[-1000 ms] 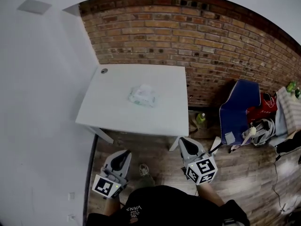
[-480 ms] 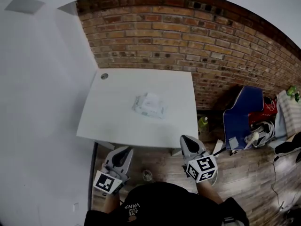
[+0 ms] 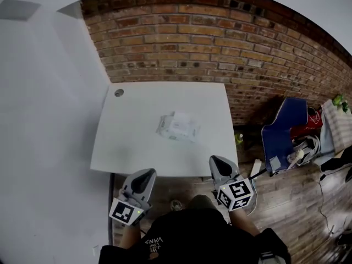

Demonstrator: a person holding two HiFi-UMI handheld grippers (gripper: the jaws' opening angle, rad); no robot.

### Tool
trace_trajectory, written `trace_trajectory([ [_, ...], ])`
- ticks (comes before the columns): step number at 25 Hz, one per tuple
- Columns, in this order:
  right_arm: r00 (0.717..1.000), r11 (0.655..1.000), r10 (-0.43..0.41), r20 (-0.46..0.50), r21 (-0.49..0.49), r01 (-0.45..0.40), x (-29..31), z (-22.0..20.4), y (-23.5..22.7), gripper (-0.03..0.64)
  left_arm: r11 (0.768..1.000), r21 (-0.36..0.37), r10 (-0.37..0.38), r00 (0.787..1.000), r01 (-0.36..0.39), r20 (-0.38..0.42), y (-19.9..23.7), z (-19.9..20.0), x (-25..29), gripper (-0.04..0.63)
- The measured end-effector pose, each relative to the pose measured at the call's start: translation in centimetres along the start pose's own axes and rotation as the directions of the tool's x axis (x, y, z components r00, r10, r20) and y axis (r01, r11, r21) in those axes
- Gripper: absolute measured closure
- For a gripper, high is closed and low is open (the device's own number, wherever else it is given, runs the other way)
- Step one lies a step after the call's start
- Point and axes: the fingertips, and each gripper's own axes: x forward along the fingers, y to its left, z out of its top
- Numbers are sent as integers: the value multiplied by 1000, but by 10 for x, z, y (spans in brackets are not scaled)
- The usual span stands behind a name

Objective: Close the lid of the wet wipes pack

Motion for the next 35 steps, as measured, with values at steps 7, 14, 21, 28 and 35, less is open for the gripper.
trace_trajectory([
  [7, 1000, 1000, -7, -15, -3, 7, 20, 1, -9, 617, 1000, -21, 2, 1000, -2, -5, 15, -8, 10, 589],
  [14, 999, 1000, 30, -27, -6, -30, 48, 6, -22, 617, 999, -20, 38, 999, -38, -9, 31, -8, 27, 589],
  [21, 996, 997, 76, -56, -12, -77, 74, 9, -44, 617, 998, -8, 59, 998, -60, -33, 39, -14, 59, 589],
  [28, 987, 991, 132, -87, -6, -133, 100, 5, -62, 617, 996, 21, 86, 994, -85, -73, 48, -32, 102, 589],
  [35, 976, 982, 189, -107, -9, -191, 119, 2, -72, 617, 993, 25, 115, 987, -113, -108, 59, -50, 135, 589],
])
